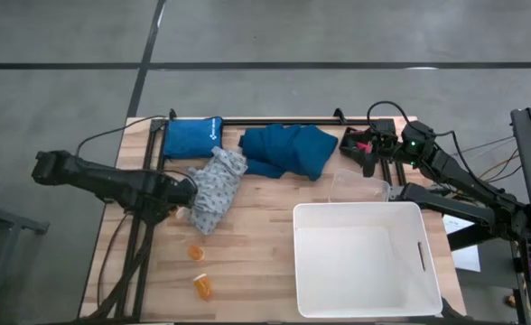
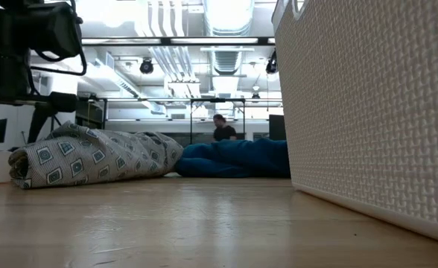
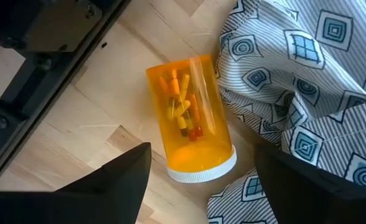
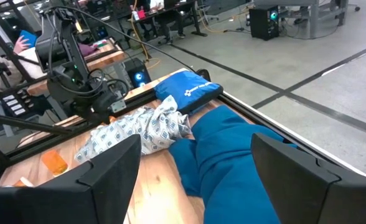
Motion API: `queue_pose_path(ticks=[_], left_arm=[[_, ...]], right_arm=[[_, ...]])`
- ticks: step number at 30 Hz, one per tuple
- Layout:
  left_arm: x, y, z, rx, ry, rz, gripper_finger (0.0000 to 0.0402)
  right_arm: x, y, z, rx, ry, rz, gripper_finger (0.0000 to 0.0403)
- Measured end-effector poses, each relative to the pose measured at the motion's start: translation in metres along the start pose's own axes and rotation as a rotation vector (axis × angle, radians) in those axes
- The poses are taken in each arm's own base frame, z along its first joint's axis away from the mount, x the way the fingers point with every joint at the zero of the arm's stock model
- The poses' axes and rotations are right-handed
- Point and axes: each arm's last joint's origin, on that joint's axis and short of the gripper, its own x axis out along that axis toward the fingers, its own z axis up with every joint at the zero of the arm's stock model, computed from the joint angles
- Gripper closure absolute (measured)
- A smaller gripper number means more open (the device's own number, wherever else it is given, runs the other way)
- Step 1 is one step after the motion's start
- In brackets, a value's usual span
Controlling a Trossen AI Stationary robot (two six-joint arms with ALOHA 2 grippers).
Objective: Pick & place medical supplies in basket/bin
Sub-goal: Put the top orange pill bottle into the transparent bin
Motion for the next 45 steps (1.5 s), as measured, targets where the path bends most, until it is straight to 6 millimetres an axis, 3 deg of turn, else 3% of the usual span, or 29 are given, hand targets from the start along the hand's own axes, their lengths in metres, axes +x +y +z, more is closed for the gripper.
queue_pose_path(ticks=[10, 24, 45], left_arm=[[-0.006, -0.01, -0.012, -0.076, 0.041, 0.018, 0.0168], [-0.003, -0.009, -0.012, -0.199, -0.044, 0.099, 0.017], [0.028, -0.006, -0.011, -0.153, -0.066, 0.105, 0.017]], right_arm=[[0.0, 0.0, 0.0, 0.0, 0.0, 0.001, 0.0107], [0.0, 0.0, 0.0, 0.0, 0.0, -0.002, 0.0108], [0.0, 0.0, 0.0, 0.0, 0.0, -0.005, 0.0112]])
